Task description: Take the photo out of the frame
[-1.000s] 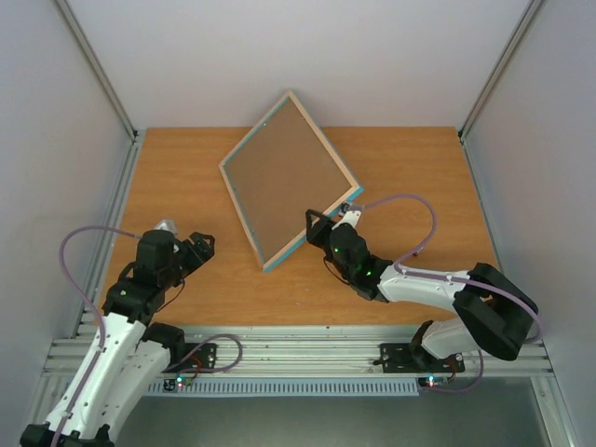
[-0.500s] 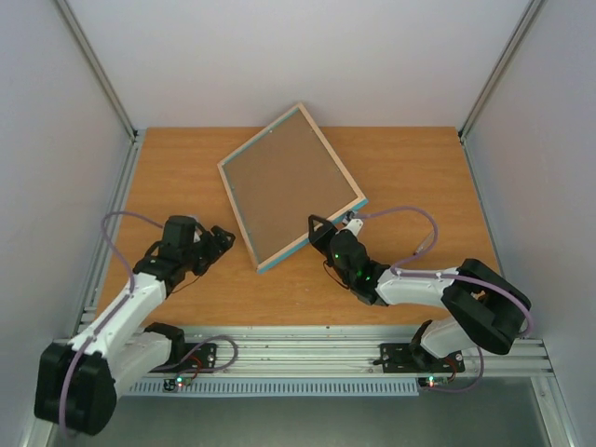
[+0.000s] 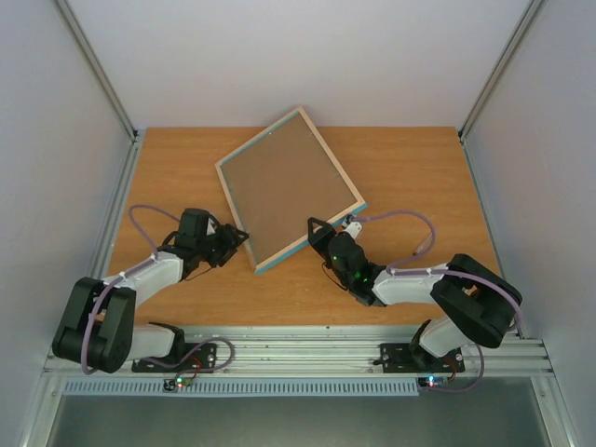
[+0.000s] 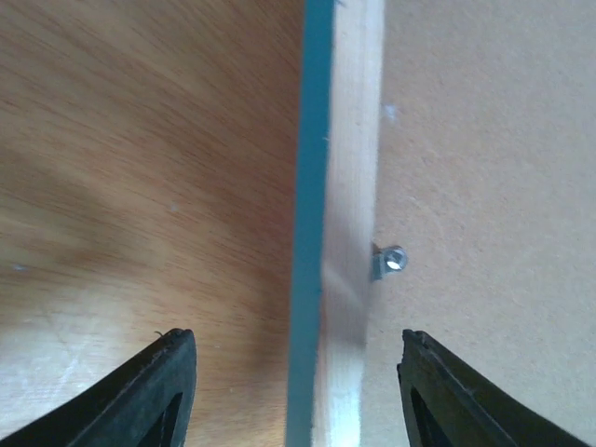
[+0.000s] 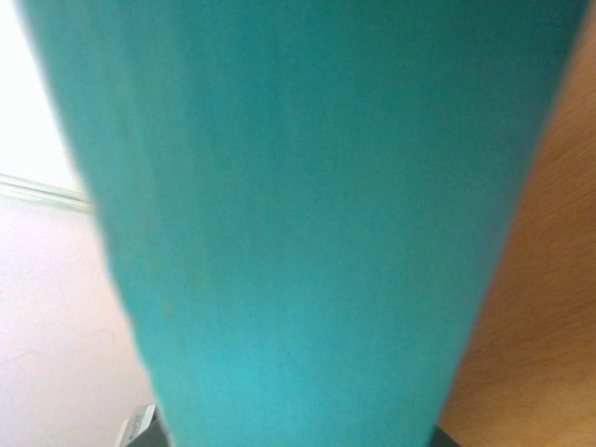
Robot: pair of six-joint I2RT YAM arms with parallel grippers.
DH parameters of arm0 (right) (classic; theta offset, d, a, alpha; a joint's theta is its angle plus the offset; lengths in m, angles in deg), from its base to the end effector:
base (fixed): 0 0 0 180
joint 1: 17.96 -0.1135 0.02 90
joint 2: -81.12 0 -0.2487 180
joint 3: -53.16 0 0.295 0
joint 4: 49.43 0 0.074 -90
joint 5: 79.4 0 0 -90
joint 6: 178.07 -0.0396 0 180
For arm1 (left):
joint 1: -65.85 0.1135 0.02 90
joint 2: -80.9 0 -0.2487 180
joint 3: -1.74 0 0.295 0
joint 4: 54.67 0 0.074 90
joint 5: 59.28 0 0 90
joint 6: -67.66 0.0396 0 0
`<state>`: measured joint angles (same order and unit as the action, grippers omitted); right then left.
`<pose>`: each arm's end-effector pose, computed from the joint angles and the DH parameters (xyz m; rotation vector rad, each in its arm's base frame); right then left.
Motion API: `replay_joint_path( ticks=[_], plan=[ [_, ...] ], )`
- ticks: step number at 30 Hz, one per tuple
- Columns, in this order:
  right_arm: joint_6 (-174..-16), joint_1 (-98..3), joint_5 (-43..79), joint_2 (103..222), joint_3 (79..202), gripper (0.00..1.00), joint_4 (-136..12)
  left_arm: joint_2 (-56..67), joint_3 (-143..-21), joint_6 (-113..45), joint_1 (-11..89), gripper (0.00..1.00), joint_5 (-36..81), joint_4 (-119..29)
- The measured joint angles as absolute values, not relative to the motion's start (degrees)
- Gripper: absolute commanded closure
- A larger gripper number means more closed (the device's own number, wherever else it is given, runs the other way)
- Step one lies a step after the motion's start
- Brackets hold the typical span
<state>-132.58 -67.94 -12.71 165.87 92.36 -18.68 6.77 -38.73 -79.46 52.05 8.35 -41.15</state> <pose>0.2117 0.2277 0.1224 0.2061 1.8698 0.7904 0.2613 -0.0797 0.1081 -0.7637 2.4631 -0.9989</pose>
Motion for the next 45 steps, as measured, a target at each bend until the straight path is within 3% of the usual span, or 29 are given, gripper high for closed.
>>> replay_joint_path(
  ticks=[17,22,36,45],
  plan=[
    [-134.53,-67.63,-12.23,170.38,90.35,0.68,-20.56,1.31,-38.14,-79.90,46.71,0.82,10.16,-44.24],
    [-134.40,-67.63,-11.49,170.38,89.69,0.58,-22.38,-0.66,-38.16,-78.59,45.77,0.90,11.14,-44.37],
    [-136.85,-67.96,-6.59,168.34,87.18,0.27,-32.15,-2.04,-39.01,-76.91,45.07,0.95,12.04,-44.50],
    [-130.70,-66.41,-2.33,157.55,86.78,0.19,-44.69,-2.06,-39.19,-75.92,45.07,0.92,12.02,-44.32]
  ],
)
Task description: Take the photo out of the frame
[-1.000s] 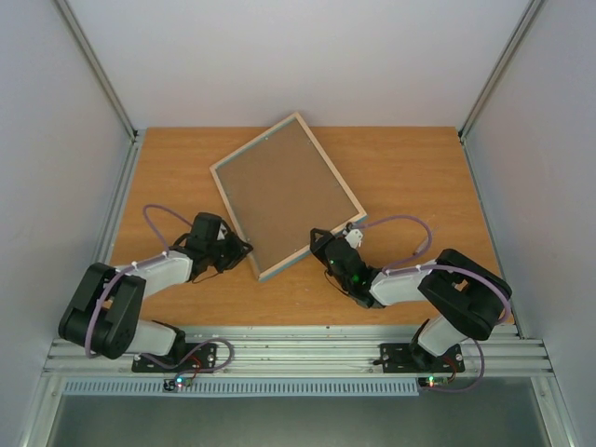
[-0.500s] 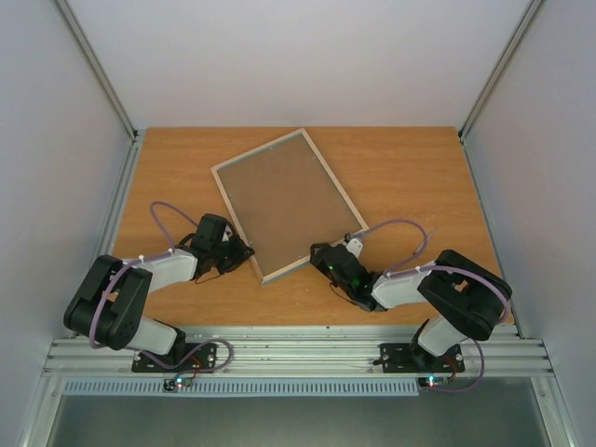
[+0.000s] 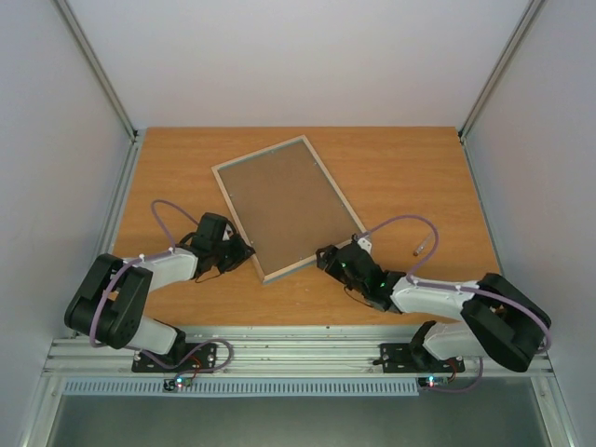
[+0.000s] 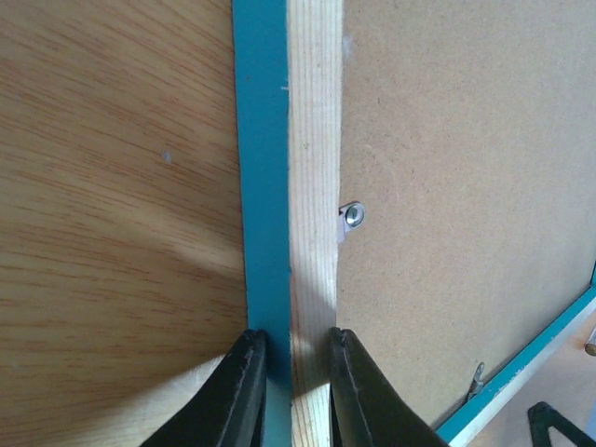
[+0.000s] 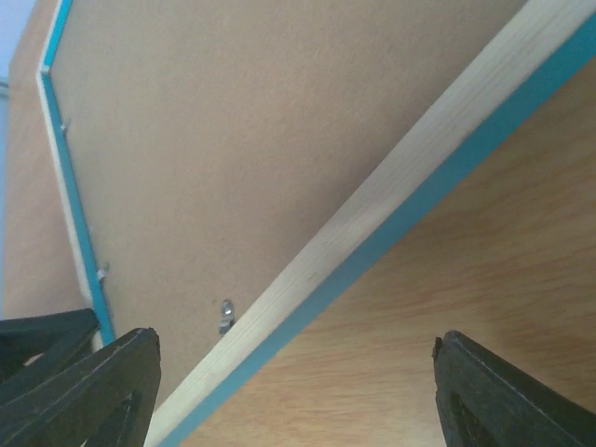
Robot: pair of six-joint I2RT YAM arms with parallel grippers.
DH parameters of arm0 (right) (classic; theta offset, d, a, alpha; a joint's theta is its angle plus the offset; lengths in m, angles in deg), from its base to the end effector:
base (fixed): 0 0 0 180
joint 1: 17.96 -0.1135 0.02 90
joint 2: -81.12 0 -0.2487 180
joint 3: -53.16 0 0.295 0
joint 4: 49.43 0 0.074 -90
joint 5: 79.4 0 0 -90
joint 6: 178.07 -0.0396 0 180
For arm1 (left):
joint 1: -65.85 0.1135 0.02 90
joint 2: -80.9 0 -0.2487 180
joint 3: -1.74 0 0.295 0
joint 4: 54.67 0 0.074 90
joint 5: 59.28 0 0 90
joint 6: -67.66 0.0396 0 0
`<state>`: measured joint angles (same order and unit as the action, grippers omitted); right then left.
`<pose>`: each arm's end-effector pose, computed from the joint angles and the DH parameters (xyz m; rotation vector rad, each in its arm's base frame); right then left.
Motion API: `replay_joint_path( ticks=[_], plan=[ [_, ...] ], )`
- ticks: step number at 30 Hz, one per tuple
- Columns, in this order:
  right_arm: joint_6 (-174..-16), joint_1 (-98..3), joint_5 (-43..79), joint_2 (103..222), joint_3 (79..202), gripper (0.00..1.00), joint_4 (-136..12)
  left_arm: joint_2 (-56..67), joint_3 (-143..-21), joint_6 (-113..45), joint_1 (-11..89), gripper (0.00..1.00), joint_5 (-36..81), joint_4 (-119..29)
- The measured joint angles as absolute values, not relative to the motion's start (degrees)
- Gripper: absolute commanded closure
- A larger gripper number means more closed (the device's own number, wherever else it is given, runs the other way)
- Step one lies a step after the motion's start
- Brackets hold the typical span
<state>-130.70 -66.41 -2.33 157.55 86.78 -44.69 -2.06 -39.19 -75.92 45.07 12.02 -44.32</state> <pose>0.1835 0.1937 0.0854 0.0099 2.2879 0.6127 0.2542 -0.1100 0.0745 -0.6097 2.6014 -0.8991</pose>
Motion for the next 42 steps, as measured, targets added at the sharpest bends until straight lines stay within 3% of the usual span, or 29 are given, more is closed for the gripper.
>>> replay_joint_path(
  ticks=[4,9,19,30,42],
  plan=[
    [-122.62,-61.18,2.37,153.37,88.93,0.17,-53.76,-2.06,-39.54,-75.59,45.07,0.89,12.04,-43.58],
    [-108.85,-54.15,8.91,153.59,99.86,0.15,-67.38,-1.97,-40.02,-75.38,45.10,0.78,11.91,-42.64],
    [-89.00,-36.84,20.14,165.85,117.78,0.15,-78.61,-1.97,-41.39,-72.56,46.60,0.54,11.84,-39.27],
    [-80.78,-32.92,25.60,180.87,126.11,0.14,-81.83,-4.44,-45.52,-70.37,48.16,0.36,11.41,-36.83],
    [-78.55,-32.22,27.81,182.90,126.06,0.13,-82.57,-7.70,-49.87,-67.81,48.05,0.31,11.45,-34.53]
  ],
)
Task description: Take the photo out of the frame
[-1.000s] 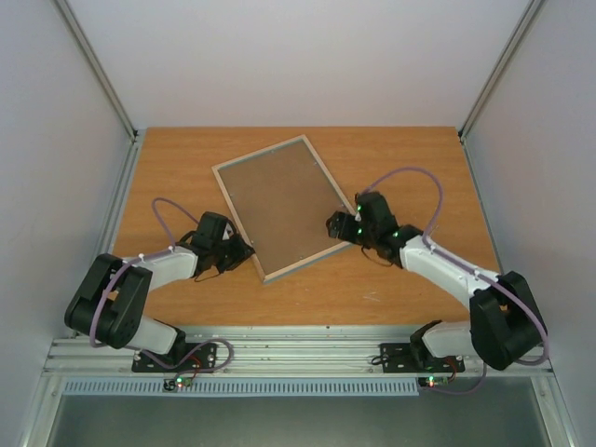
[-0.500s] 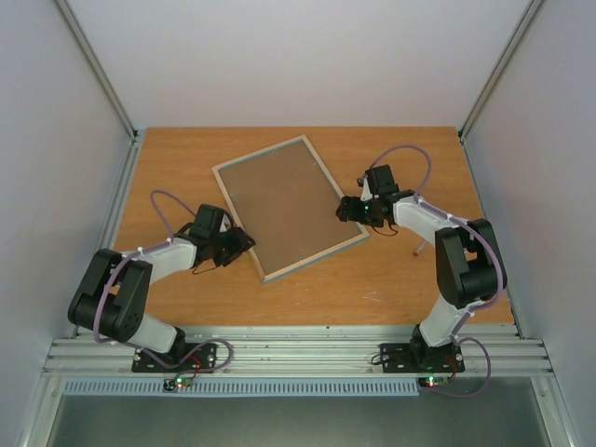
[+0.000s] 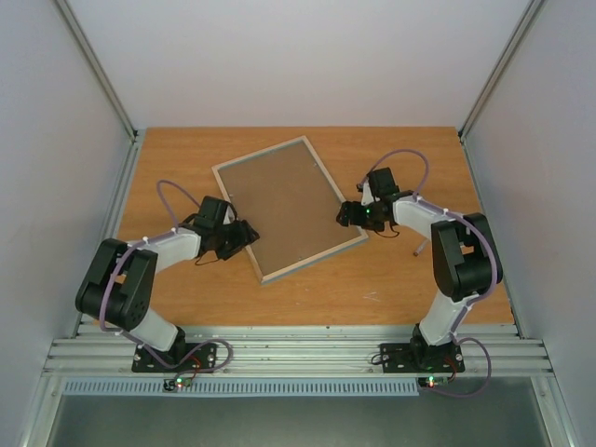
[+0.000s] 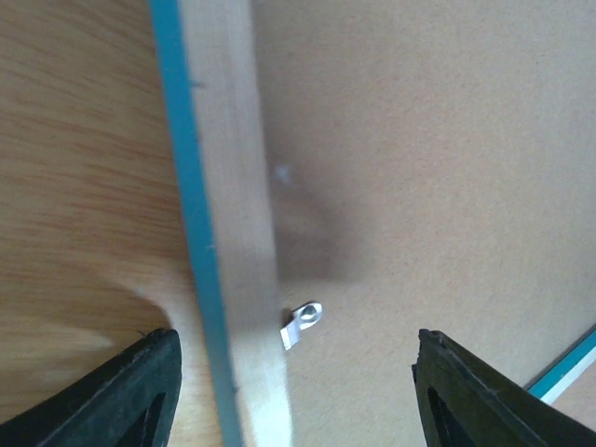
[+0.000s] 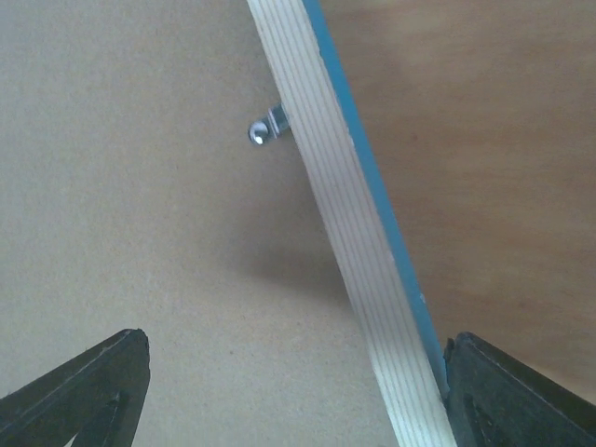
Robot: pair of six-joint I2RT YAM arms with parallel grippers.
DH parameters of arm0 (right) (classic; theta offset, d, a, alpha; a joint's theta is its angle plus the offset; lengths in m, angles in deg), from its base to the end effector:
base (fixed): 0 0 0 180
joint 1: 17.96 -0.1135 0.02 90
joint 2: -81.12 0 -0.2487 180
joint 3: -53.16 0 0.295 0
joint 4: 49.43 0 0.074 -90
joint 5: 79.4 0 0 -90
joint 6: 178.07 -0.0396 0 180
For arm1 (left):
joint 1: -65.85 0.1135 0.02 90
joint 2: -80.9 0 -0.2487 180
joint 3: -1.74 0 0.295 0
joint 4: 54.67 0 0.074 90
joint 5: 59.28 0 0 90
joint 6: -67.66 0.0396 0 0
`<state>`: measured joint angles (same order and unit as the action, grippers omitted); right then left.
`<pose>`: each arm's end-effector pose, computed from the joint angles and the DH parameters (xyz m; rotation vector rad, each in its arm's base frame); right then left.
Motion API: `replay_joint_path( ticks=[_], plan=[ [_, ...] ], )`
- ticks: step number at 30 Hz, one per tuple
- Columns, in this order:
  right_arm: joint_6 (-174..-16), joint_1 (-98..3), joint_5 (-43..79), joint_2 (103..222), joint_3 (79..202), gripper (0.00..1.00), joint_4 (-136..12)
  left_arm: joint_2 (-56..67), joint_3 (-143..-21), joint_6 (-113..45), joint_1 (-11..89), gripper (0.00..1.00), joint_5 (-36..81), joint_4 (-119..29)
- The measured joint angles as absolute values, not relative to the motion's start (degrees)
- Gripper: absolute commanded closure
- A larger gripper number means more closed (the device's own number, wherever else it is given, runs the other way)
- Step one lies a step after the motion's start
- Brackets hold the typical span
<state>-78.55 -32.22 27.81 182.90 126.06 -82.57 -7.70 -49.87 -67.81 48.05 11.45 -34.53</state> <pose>0.3669 0.1053 0.1157 -0.6403 2.5586 0.4257 0.2912 -0.1072 0.0911 -0.5166 2.6655 -0.8115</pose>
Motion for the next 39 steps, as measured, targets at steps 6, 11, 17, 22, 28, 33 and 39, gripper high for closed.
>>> replay_joint_path(
  ticks=[6,11,17,22,28,33,39],
  plan=[
    [-79.08,-32.16,30.65,178.66,119.75,0.14,-82.66,-9.03,-51.64,-66.41,46.84,0.30,12.00,-33.42],
    [-80.46,-33.05,31.09,172.10,113.43,0.14,-84.41,-9.29,-52.23,-65.19,45.80,0.29,12.56,-32.70],
    [-83.06,-35.48,30.81,165.11,108.05,0.14,-88.01,-9.27,-52.32,-63.57,44.88,0.28,13.35,-32.41],
    [-85.09,-36.36,30.74,160.83,105.82,0.13,-90.83,-8.61,-51.73,-63.20,44.29,0.25,12.98,-32.50],
    [-86.71,-36.84,29.21,155.03,106.06,0.12,-93.00,-5.18,-49.28,-62.57,43.65,0.17,12.13,-31.60],
    [-86.62,-36.42,23.64,153.28,109.93,0.10,-97.24,0.72,-47.82,-61.71,46.30,0.03,13.44,-28.74],
    [-86.31,-31.83,15.24,152.56,113.89,0.10,-101.43,10.90,-47.23,-59.38,50.06,0.01,20.78,-24.57]
  ],
)
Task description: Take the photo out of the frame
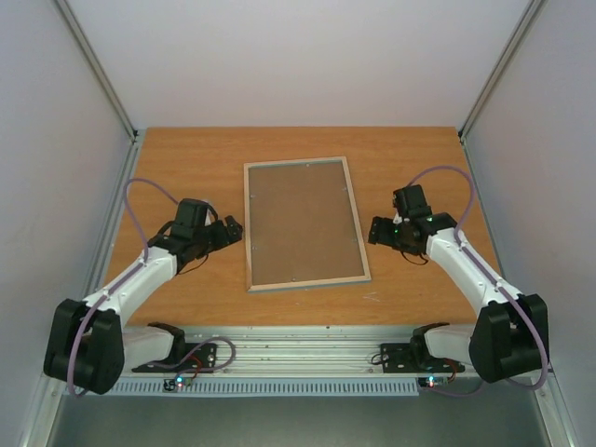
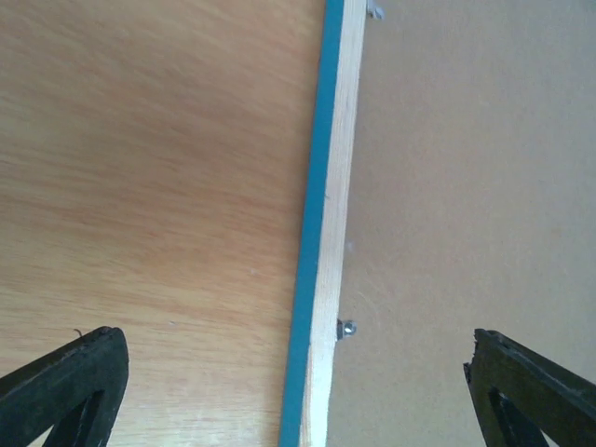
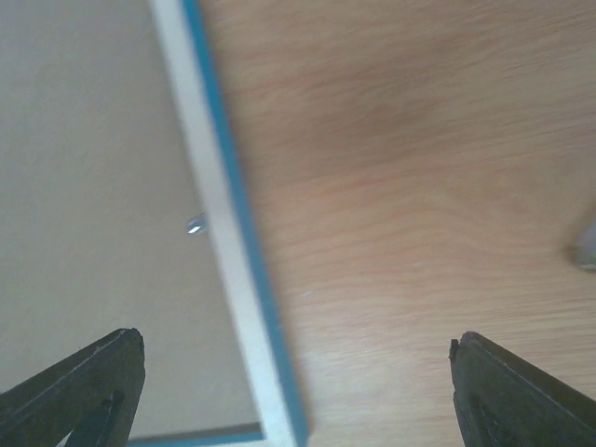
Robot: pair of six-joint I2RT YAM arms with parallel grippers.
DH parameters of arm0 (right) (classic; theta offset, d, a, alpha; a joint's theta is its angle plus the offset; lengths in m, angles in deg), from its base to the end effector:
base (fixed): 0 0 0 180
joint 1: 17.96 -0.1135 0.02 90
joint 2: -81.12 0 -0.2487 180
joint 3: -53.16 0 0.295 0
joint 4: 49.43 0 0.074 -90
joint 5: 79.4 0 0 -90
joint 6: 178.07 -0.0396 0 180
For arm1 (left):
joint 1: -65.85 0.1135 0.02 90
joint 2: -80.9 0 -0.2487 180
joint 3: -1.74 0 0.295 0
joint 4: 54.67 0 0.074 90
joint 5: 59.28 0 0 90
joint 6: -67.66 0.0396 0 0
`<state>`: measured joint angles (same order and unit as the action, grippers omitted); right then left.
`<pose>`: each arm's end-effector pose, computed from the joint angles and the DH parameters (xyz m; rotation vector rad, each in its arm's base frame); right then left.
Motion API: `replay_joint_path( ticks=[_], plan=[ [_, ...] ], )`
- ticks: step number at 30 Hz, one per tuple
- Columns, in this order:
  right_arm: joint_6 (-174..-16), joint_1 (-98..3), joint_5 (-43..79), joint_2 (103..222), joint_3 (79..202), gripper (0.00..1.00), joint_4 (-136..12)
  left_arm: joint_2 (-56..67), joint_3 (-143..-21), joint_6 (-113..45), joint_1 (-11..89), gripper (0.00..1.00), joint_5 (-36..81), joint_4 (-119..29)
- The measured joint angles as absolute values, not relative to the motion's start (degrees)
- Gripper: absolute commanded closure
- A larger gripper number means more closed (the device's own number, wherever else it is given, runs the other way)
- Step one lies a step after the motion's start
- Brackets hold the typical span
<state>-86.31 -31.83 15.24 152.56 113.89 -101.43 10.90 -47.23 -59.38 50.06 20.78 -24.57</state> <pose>0.2737 0.0709 0.1936 -0.3892 2.6426 0.1760 0.2687 -0.0831 0.1534 -0.3924 2.5148 -0.5975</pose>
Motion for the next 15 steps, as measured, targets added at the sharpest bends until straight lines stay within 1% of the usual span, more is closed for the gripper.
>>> replay_joint_path(
  ticks=[2,6,10,15],
  plan=[
    [-86.23,-29.95,12.58,152.78,114.74,0.10,-102.31,13.15,-47.01,-58.70,50.19,0.01,23.14,-24.00],
    [-86.18,-26.50,7.79,154.62,115.75,0.12,-103.03,13.09,-46.27,-57.54,49.95,0.01,26.75,-23.28],
    [-86.07,-21.51,5.39,158.38,116.01,0.16,-103.12,13.20,-44.87,-56.10,48.35,0.01,31.30,-22.05],
    [-85.83,-16.40,4.56,163.73,116.29,0.24,-102.28,13.74,-44.37,-55.07,47.70,0.01,33.35,-22.03]
  ],
)
